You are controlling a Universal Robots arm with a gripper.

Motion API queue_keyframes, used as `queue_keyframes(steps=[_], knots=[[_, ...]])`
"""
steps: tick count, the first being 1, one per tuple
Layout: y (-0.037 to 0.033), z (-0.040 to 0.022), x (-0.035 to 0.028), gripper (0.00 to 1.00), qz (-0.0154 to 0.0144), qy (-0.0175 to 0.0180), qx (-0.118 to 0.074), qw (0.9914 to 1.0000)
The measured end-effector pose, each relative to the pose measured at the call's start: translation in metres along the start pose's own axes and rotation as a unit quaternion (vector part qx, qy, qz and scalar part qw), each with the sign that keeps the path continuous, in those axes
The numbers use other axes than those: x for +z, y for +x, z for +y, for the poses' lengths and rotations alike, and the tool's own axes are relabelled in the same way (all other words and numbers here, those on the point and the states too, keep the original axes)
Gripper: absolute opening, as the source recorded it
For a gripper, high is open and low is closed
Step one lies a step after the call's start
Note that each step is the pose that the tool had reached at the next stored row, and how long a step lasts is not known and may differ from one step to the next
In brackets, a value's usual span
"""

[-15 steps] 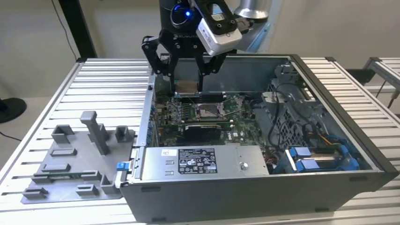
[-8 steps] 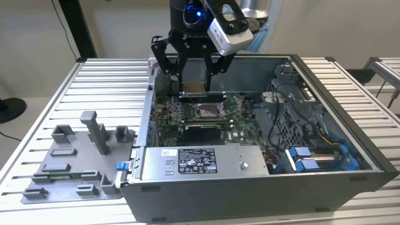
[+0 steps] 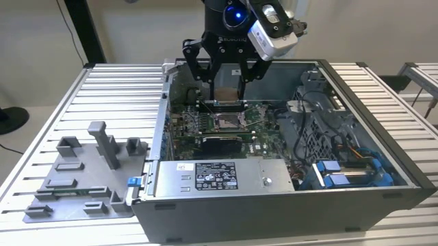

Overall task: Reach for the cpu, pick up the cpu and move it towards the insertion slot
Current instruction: 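Pick up the cpu and move it towards the insertion slot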

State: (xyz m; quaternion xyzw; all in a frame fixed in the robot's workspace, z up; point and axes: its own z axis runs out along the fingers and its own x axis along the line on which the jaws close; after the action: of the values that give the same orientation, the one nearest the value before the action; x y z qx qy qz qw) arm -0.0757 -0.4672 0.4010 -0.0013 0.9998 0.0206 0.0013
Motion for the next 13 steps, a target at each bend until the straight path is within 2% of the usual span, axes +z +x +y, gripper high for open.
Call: queue_keyframes(steps=[9,13], knots=[[-0.0269,-0.0001,0.0001,0.00,0.0001,0.0000,0.000,1.00000],[-0.0352,-0.0001,0.0001,0.00,0.0001,0.0000,0.000,1.00000]])
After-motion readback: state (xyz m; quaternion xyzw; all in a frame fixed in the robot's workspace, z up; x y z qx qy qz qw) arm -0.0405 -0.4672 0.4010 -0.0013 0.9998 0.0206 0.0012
